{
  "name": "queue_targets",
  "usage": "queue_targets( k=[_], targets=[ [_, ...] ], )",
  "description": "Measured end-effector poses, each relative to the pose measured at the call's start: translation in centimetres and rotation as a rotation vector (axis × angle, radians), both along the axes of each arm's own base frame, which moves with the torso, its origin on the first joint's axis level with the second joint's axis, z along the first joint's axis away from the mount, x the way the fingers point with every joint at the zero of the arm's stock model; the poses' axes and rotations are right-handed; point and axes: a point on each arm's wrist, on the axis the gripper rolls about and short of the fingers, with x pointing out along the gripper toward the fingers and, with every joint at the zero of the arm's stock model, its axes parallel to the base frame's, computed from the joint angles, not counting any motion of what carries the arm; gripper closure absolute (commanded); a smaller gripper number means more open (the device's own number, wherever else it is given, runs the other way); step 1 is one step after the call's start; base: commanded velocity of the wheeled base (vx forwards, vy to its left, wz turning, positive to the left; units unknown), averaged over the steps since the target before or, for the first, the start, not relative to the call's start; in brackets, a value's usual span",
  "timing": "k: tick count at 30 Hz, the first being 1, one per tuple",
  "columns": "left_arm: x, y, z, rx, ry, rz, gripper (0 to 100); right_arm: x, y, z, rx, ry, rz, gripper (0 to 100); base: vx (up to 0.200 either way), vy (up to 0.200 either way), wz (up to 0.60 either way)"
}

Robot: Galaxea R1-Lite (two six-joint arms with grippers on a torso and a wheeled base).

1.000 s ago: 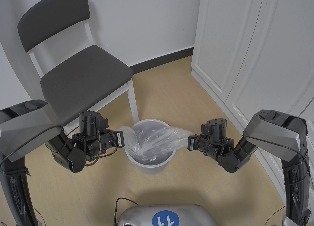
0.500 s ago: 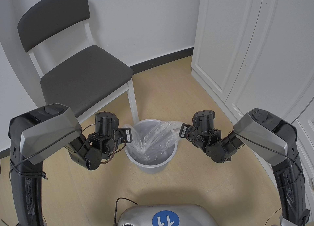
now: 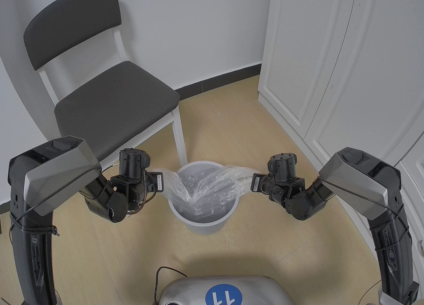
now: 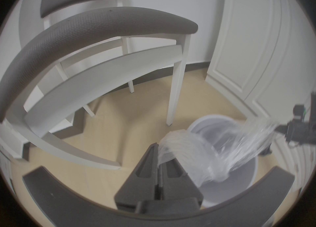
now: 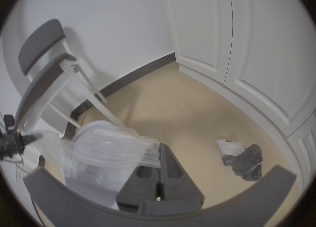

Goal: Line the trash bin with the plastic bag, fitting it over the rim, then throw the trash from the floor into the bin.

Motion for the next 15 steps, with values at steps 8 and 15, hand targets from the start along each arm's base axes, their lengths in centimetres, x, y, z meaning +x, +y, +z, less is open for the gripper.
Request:
queue_targets(
  k=[8,15],
  targets=[
    [-1.5,2.8,-0.5,0.16,0.074,-0.025,100,-0.9,-5.2,-1.4,-0.21,0.061,0.121,100,0.0,0.0,0.0],
    [-2.2,4.3,-1.0,0.226,0.119,-0.03,100,-1.9,-7.9,-2.3,-0.329,0.096,0.156,100,0.0,0.0,0.0]
  ],
)
